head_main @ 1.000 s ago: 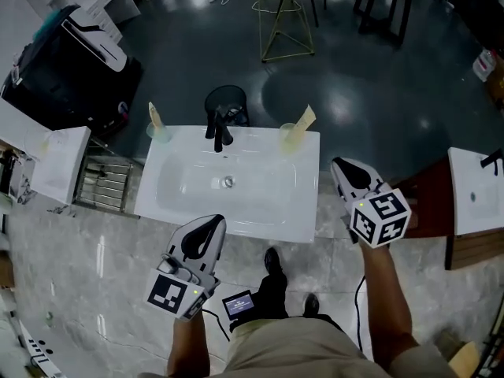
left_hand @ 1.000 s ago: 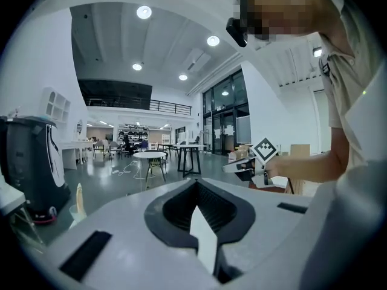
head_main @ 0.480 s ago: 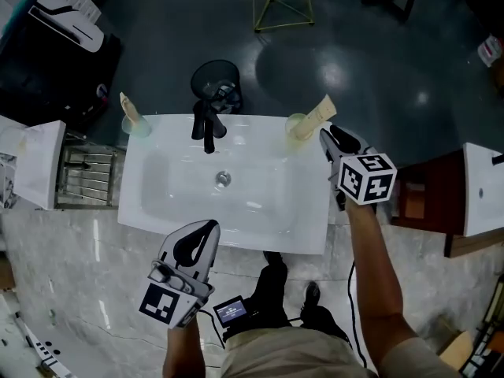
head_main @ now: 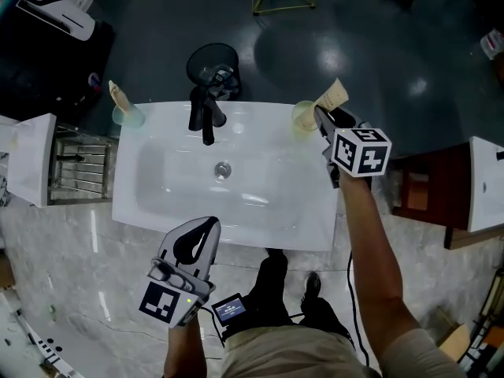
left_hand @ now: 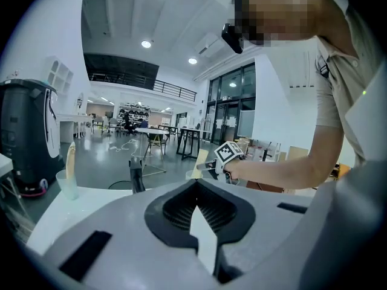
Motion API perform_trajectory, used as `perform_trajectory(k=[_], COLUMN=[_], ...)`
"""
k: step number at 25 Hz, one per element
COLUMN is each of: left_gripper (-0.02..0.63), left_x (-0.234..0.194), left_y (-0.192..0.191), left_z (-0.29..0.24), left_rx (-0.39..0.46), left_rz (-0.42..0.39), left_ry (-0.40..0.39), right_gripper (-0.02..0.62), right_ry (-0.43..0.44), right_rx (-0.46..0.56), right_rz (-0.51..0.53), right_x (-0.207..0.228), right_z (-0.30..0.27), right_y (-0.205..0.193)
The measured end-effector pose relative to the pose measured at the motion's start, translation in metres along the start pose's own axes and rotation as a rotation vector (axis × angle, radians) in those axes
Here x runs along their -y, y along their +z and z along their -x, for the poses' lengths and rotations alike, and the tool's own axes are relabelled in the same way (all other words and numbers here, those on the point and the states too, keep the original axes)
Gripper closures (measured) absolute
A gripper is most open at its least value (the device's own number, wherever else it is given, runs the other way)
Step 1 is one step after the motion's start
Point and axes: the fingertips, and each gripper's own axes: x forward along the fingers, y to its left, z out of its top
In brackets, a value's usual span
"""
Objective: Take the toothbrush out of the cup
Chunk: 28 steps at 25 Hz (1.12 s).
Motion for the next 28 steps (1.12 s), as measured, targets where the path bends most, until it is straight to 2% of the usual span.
perform_trajectory(k=[1, 3, 9, 13, 20, 24, 28], left_gripper=[0.600, 0.600, 0.600, 0.600, 0.600, 0.600, 0.598], left_x=[-0.001, -0.001, 0.005, 0.020, 0.078, 0.111, 0.141], left_y=[-0.001, -0.001, 0.009, 0.024, 0.068, 0.092, 0.102], left_z=[0.001, 0.004, 0.019, 0.039, 0.088, 0.118, 0.149], left_rx=[0.001, 0.007, 0.034, 0.073, 0.137, 0.179, 0.203], left_rz=[0.001, 0.004, -0.005, -0.026, -0.071, -0.107, -0.121], left_ry=[0.000, 0.001, 0.019, 0.038, 0.053, 0.072, 0.116], right_gripper=[0.515, 0.550, 0.561, 0.562, 0.565, 0.565, 0.565], right_ry=[-0.015, -0.039, -0.062, -0.065, -0.002, 0.079, 0.150], right_rx=[0.002, 0.014, 0.122, 0.211, 0.322, 0.359, 0.382], right_rz=[0.008, 0.022, 0.072, 0.139, 0.266, 0.322, 0.356], right_x=[0.001, 0.001, -0.011, -0.029, -0.091, -0.134, -0.164], right_z=[-0.001, 0.000, 0.026, 0.067, 0.214, 0.301, 0.361], right_y=[0.001, 0.005, 0.039, 0.071, 0.113, 0.120, 0.116])
